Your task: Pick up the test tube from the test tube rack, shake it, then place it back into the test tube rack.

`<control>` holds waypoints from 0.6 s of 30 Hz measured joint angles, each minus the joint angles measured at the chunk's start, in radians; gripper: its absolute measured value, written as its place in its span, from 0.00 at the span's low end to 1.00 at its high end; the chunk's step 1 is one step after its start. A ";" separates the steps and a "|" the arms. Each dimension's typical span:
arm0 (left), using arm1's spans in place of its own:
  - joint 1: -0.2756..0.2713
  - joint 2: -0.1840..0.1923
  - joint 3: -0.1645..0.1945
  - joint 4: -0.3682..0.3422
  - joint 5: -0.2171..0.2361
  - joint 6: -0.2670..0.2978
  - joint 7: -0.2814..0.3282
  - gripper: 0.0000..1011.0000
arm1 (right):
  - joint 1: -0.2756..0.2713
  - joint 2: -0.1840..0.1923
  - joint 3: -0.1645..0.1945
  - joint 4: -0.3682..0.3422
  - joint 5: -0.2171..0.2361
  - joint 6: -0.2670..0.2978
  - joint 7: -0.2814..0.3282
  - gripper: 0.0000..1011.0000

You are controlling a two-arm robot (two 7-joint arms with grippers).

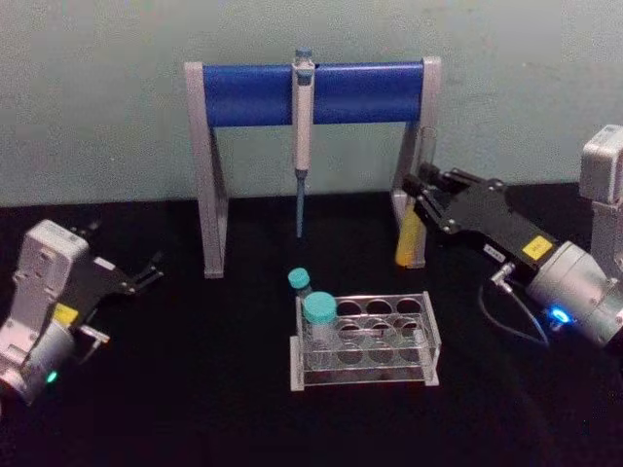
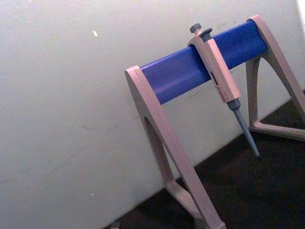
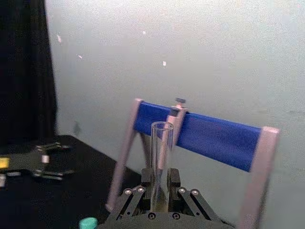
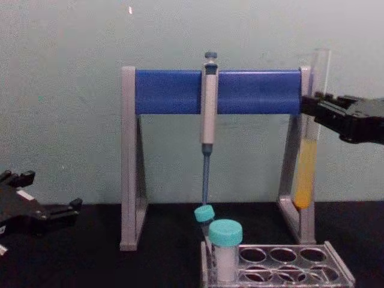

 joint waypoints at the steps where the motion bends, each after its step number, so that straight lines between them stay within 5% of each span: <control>1: 0.000 0.000 0.000 0.000 0.000 0.000 0.000 0.99 | 0.001 0.000 -0.001 0.002 0.011 0.002 0.010 0.23; 9: 0.000 0.000 0.000 0.000 0.000 0.000 0.000 0.99 | 0.005 0.036 -0.016 -0.010 0.104 0.047 0.093 0.23; 18: 0.000 0.000 0.000 0.000 0.000 0.000 0.000 0.99 | -0.034 0.136 -0.008 -0.088 0.173 0.138 0.120 0.23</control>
